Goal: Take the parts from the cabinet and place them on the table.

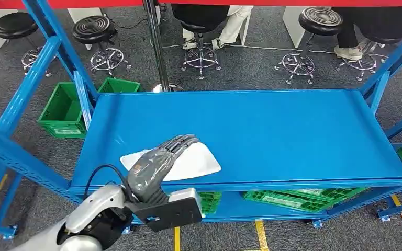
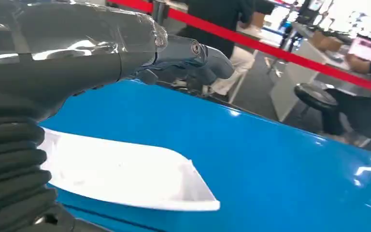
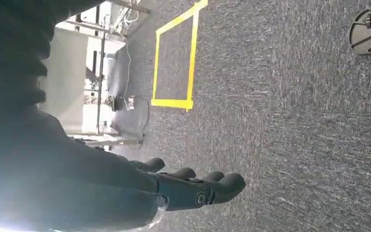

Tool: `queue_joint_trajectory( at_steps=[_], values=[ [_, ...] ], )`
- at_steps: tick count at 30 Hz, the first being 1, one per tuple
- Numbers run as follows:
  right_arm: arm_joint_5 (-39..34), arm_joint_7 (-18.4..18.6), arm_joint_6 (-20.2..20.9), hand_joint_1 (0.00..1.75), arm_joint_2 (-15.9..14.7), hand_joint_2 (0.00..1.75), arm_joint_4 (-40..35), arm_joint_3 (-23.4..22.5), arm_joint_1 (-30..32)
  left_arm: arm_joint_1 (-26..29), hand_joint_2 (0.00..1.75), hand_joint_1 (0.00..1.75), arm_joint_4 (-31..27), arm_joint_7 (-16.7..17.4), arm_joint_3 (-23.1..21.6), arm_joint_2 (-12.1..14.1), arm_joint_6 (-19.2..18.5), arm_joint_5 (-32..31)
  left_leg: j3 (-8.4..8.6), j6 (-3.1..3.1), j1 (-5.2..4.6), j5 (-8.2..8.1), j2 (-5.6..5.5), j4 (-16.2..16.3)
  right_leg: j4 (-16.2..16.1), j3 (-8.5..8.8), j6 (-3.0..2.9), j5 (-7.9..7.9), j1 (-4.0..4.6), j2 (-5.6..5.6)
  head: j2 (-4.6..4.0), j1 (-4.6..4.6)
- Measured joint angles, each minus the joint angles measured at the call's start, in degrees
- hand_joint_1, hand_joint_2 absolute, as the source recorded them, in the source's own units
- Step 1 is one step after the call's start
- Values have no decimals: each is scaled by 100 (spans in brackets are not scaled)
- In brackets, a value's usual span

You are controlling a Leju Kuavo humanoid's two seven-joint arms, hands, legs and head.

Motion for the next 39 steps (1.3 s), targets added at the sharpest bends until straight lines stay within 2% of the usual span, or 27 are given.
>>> queue_joint_trajectory(
  at_steps=[10,20,28,31,32,33,39],
  values=[
    [118,-2,-11,0,2,175,0,-85,-15,98,175,0,-100,-182,-87,0,-70,30,-2,-1,0,1,-53,0,-9,4,0,-1,1,-10,0,0],
    [308,-4,15,0,11,175,0,-96,-31,201,175,0,579,-426,-280,-402,2,-415,-3,0,0,1,-104,1,-21,15,-4,-4,1,-29,0,0],
    [310,-4,15,0,11,175,0,-96,-32,205,175,0,637,-437,-291,-437,2,-451,-3,0,0,1,-109,1,-24,16,-4,-4,1,-31,0,0],
    [350,-13,31,0,13,175,0,-96,-38,211,175,0,949,-483,-354,-612,31,-612,-3,0,0,1,-123,1,-28,21,-4,-5,1,-40,0,0],
    [361,-31,50,0,13,175,0,-96,-44,208,175,0,1405,-548,-422,-863,155,-820,-4,0,1,1,-134,1,-31,25,-4,-5,1,-48,0,2],
    [361,-35,50,0,13,175,0,-96,-48,195,175,0,1657,-568,-453,-1001,184,-859,-4,0,1,1,-137,1,-34,27,-4,-5,1,-49,0,2],
    [361,-35,68,0,15,175,0,-94,-48,23,175,0,2247,-579,-501,-1270,345,-916,-3,1,1,1,-138,1,-37,31,-4,-5,1,-51,0,2]
  ],
)
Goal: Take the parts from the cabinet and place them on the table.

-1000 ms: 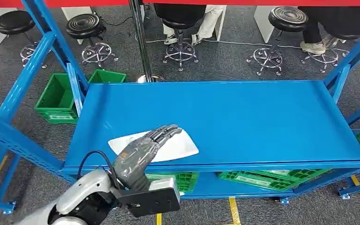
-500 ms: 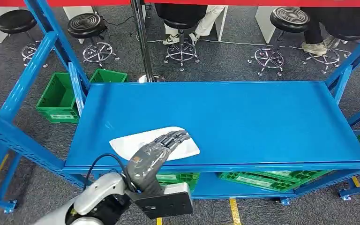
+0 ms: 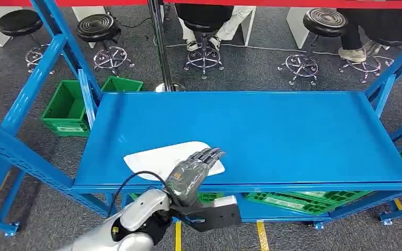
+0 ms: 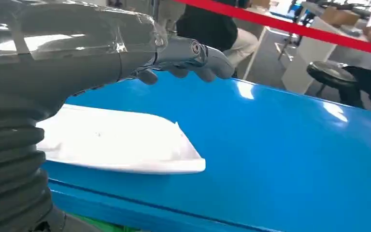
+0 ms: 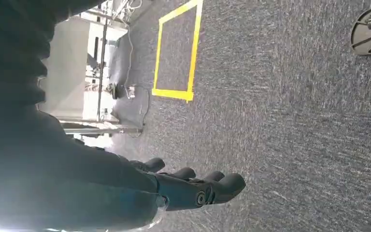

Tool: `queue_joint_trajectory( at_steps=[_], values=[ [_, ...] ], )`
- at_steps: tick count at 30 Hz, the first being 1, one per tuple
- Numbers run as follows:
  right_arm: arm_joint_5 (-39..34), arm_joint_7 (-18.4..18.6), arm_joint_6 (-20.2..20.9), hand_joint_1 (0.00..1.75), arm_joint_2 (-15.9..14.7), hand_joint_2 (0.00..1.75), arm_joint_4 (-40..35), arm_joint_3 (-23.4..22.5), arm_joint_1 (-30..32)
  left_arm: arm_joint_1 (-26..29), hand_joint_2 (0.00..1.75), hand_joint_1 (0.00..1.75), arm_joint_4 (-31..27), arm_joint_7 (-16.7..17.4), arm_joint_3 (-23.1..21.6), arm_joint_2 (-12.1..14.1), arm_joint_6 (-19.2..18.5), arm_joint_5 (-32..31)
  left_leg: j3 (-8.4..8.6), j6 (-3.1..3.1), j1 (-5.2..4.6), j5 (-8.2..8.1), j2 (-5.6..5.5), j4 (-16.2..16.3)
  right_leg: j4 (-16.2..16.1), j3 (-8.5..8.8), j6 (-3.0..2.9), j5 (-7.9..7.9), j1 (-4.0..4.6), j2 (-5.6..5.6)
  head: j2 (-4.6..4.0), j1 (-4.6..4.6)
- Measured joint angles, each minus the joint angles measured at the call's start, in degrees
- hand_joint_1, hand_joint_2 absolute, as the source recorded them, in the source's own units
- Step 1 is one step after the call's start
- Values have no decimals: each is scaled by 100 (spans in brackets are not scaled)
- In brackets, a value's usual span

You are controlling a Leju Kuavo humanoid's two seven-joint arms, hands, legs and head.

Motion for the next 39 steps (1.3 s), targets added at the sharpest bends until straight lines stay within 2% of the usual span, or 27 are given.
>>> queue_joint_trajectory(
  at_steps=[14,26,39],
  values=[
    [0,-20,26,0,13,175,0,42,4,-439,175,0,1155,131,11,-306,177,4,1,0,0,0,18,0,1,1,0,0,0,2,0,0],
    [0,-20,24,0,26,175,0,179,15,-557,175,0,2048,258,22,-369,238,-24,5,0,1,0,61,0,1,2,-1,0,0,12,0,0],
    [0,-22,17,0,26,175,0,192,24,-565,175,0,2457,391,44,-361,251,-205,5,0,1,0,72,0,2,2,-1,1,0,18,0,0]
  ],
)
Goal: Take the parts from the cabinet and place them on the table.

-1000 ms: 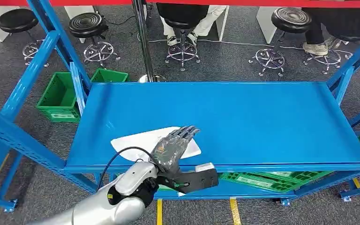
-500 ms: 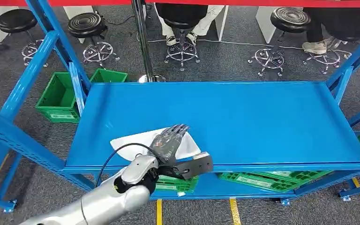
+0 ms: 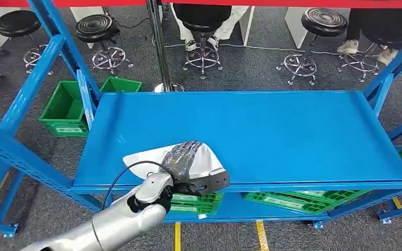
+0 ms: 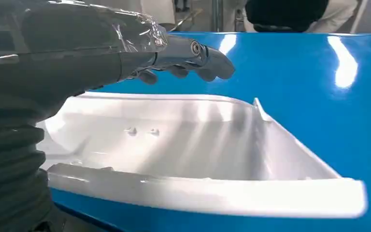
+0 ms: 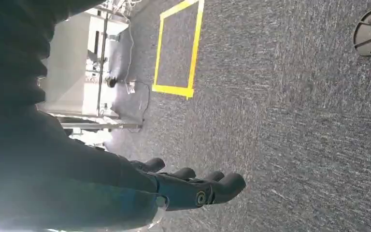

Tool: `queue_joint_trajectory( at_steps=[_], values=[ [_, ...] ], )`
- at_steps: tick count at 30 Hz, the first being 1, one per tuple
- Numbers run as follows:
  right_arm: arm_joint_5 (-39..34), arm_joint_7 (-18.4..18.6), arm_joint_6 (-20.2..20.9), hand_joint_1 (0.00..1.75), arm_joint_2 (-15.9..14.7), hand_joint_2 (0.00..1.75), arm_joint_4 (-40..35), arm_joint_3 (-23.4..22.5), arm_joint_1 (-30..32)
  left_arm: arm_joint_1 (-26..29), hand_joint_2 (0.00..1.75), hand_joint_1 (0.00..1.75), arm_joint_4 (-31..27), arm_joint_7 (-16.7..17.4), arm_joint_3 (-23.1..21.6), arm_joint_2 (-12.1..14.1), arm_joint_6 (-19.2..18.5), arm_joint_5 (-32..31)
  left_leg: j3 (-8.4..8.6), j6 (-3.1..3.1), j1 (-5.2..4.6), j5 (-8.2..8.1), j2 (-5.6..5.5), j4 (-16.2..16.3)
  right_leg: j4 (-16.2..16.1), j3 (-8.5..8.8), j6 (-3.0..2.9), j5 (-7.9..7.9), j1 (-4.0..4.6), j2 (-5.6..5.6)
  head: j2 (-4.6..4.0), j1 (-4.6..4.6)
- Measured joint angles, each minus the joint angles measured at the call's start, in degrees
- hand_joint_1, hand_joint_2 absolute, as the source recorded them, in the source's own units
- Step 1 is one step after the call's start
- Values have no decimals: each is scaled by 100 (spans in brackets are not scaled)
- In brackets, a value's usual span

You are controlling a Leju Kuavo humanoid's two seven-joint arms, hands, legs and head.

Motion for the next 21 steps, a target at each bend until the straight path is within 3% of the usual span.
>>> queue_joint_trajectory(
  at_steps=[21],
  values=[
    [0,2,-2,0,0,175,0,129,3,2,175,0,116,131,171,118,13,-28,4,0,0,0,23,0,1,1,0,1,0,2,0,0]
  ],
)
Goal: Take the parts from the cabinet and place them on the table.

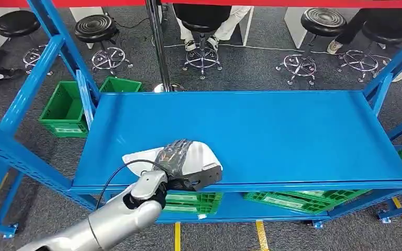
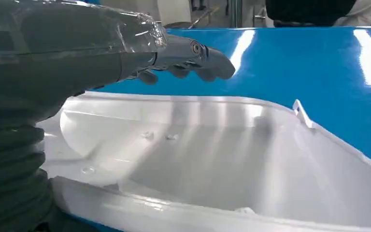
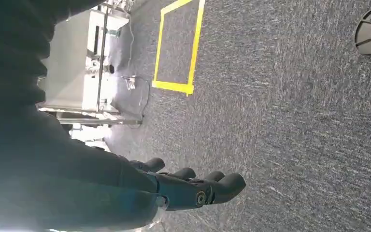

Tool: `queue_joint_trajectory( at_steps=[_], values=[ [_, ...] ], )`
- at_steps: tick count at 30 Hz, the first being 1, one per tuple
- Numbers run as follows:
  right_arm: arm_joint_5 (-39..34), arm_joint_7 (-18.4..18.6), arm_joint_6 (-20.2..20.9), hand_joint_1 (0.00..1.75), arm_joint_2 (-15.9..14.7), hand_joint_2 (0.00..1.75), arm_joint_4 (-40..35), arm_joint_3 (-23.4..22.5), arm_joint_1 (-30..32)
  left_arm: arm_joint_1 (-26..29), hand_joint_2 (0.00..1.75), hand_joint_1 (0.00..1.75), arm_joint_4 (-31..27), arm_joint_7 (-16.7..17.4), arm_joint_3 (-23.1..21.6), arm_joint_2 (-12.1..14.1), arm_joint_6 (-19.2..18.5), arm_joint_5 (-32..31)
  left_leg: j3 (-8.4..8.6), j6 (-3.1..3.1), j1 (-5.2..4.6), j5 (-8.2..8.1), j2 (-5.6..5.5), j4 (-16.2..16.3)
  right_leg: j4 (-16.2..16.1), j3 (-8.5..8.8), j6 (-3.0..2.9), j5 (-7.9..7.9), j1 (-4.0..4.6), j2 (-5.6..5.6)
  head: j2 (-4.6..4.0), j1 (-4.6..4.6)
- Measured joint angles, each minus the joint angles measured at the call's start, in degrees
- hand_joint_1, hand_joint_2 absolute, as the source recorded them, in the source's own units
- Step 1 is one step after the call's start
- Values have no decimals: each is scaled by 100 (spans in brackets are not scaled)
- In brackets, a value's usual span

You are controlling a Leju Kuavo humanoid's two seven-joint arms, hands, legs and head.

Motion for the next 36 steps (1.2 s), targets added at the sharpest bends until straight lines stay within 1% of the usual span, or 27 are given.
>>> queue_joint_trajectory(
  at_steps=[17,36],
  values=[
    [0,0,-2,0,0,175,0,0,6,10,175,0,-238,20,52,157,46,48,1,0,0,0,5,0,0,0,0,1,0,2,0,0],
    [0,0,-11,0,0,175,0,-2,7,21,175,0,-352,31,46,181,7,48,2,0,0,0,3,0,0,1,0,1,0,2,0,0]
  ],
)
